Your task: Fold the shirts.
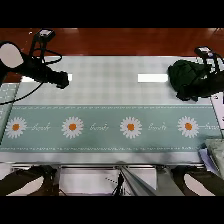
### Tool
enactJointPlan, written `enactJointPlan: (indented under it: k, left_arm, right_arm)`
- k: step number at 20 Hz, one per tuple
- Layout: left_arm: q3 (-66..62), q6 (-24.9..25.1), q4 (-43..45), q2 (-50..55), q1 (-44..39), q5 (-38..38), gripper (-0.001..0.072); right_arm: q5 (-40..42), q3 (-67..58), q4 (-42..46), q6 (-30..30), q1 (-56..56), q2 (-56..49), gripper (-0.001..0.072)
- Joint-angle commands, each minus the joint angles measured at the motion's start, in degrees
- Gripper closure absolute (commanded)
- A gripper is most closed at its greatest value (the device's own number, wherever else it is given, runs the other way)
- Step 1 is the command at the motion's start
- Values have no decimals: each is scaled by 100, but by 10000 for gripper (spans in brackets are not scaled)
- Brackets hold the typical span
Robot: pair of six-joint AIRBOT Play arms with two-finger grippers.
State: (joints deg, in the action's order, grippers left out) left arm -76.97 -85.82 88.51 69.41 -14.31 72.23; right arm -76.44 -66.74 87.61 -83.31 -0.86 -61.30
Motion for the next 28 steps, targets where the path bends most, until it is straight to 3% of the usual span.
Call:
enactJointPlan:
  k: [1, 6, 8, 9, 11, 12, 15, 20, 26, 27, 28]
  left_arm:
    - [-4, 2, 2, 0, 0, 0, -11]
    - [-4, 2, 2, 26, 0, -269, -10]
    - [-4, 7, 9, 96, 0, -509, -10]
    - [-4, 7, 9, 144, 4, -675, -10]
    - [-4, 4, 9, 234, 7, -931, -10]
    - [-4, 4, 7, 275, 11, -975, -10]
    - [-4, 4, 7, 363, 11, -984, -10]
    - [-4, 4, 4, 369, 11, -935, -10]
    - [-4, 4, 2, 372, 11, -811, -10]
    - [-4, 4, 2, 372, 11, -811, -10]
    - [-4, 4, 2, 372, 11, -811, -10]
  right_arm:
    - [63, -4, -4, -2, -7, -2, 111]
    - [881, -4, -26, -48, -7, -2, 112]
    - [1733, -4, 282, -83, 0, -7, 118]
    - [2302, -4, 748, -485, 11, -31, 120]
    - [3329, -7, 2245, -2229, 109, -236, 120]
    - [3661, -7, 2511, -2741, 258, -396, 120]
    - [3963, -114, 2009, -2940, 824, -1139, 110]
    - [4144, -184, 260, -2931, 1486, -2474, 109]
    - [4876, -184, -592, -2935, 1497, -3383, 115]
    - [4992, -181, -828, -2935, 1480, -3488, 160]
    - [5047, -184, -968, -2933, 1462, -3558, 327]
